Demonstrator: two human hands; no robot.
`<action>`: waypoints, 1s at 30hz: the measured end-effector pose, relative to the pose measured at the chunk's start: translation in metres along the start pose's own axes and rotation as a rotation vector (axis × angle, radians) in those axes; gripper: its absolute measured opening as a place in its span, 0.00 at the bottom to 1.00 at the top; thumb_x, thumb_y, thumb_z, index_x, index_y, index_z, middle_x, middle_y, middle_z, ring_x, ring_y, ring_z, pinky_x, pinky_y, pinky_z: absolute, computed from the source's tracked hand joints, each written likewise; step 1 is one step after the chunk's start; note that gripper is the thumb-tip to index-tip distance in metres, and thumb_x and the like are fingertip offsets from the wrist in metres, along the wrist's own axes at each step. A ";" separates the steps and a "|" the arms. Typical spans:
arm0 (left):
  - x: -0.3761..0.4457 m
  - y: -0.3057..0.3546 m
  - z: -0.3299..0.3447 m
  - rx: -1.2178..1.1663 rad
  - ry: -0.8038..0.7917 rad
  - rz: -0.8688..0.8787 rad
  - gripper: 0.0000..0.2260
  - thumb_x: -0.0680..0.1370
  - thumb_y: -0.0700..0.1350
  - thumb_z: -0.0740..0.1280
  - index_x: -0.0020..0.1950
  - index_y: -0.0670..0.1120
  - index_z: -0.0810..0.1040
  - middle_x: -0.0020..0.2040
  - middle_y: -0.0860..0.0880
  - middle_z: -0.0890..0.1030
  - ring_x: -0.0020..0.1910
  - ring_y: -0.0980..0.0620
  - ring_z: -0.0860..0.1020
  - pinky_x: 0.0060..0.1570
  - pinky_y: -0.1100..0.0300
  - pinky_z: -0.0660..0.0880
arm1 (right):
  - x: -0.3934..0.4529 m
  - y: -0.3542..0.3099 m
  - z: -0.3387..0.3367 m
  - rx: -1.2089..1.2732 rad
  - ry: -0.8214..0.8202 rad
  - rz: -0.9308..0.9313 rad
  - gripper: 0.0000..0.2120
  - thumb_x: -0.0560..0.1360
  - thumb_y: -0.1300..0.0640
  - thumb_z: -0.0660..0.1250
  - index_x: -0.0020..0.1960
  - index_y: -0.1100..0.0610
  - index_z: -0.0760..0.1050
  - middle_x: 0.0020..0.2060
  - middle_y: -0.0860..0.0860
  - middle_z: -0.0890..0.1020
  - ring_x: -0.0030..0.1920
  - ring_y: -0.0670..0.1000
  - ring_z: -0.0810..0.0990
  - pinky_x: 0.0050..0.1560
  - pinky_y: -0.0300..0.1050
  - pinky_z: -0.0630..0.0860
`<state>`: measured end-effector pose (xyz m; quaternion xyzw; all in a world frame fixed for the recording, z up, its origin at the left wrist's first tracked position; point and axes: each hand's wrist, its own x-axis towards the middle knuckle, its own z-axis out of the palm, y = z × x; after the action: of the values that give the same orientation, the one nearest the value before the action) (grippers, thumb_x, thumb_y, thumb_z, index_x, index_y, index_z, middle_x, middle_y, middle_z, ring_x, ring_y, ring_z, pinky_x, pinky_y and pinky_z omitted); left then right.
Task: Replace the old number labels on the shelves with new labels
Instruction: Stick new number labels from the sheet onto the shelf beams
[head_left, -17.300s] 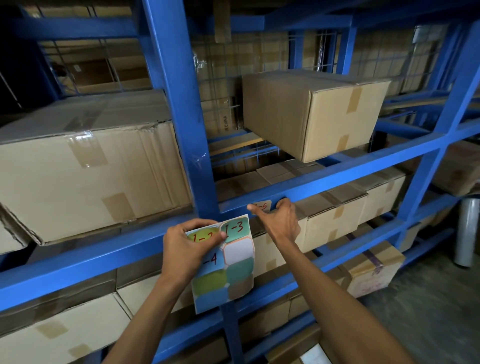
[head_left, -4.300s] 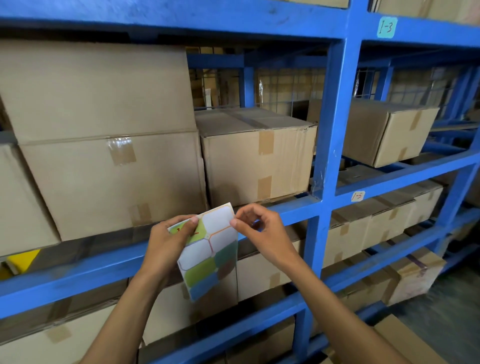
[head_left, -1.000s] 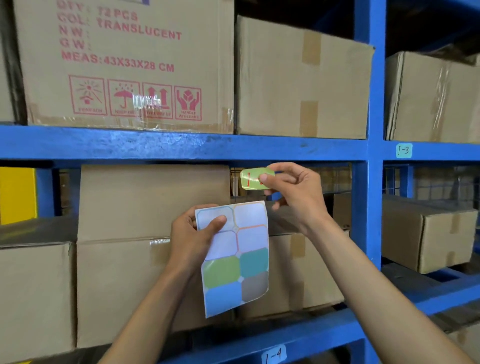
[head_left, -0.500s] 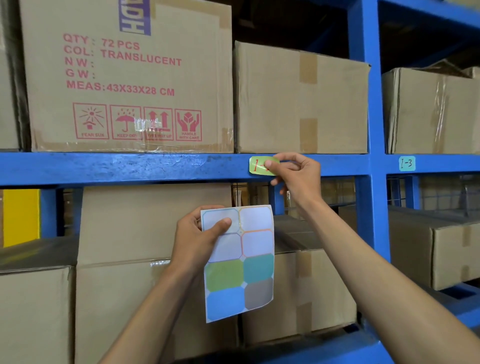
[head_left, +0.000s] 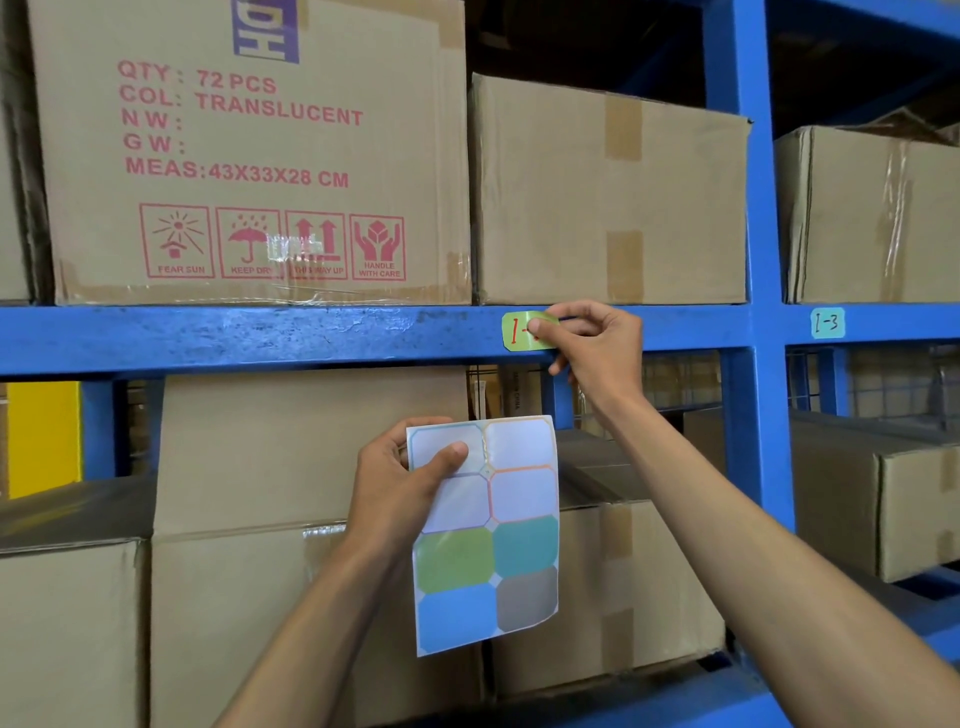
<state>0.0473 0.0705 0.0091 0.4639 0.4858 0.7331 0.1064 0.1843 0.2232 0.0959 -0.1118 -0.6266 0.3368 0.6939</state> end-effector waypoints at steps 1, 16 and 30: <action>0.000 -0.001 0.000 0.000 -0.002 -0.002 0.09 0.74 0.36 0.73 0.53 0.43 0.82 0.49 0.40 0.86 0.44 0.44 0.83 0.45 0.48 0.83 | 0.000 0.000 0.000 0.001 0.004 -0.005 0.09 0.70 0.59 0.78 0.46 0.61 0.83 0.35 0.56 0.86 0.23 0.49 0.79 0.22 0.34 0.69; -0.003 -0.002 0.001 -0.015 -0.002 -0.012 0.09 0.74 0.35 0.73 0.53 0.42 0.82 0.47 0.41 0.86 0.41 0.47 0.82 0.45 0.49 0.82 | -0.003 0.003 0.004 -0.006 0.056 -0.027 0.10 0.70 0.59 0.77 0.48 0.63 0.83 0.37 0.58 0.86 0.40 0.52 0.87 0.29 0.40 0.78; -0.007 0.000 -0.002 -0.036 -0.009 -0.002 0.09 0.74 0.35 0.73 0.53 0.42 0.82 0.48 0.40 0.85 0.42 0.45 0.82 0.45 0.49 0.81 | 0.003 -0.003 0.003 -0.389 0.133 -0.039 0.11 0.66 0.44 0.78 0.43 0.49 0.83 0.38 0.47 0.87 0.47 0.46 0.85 0.40 0.56 0.83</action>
<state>0.0499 0.0653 0.0048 0.4647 0.4726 0.7395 0.1175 0.1824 0.2218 0.1008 -0.2535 -0.6346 0.1879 0.7055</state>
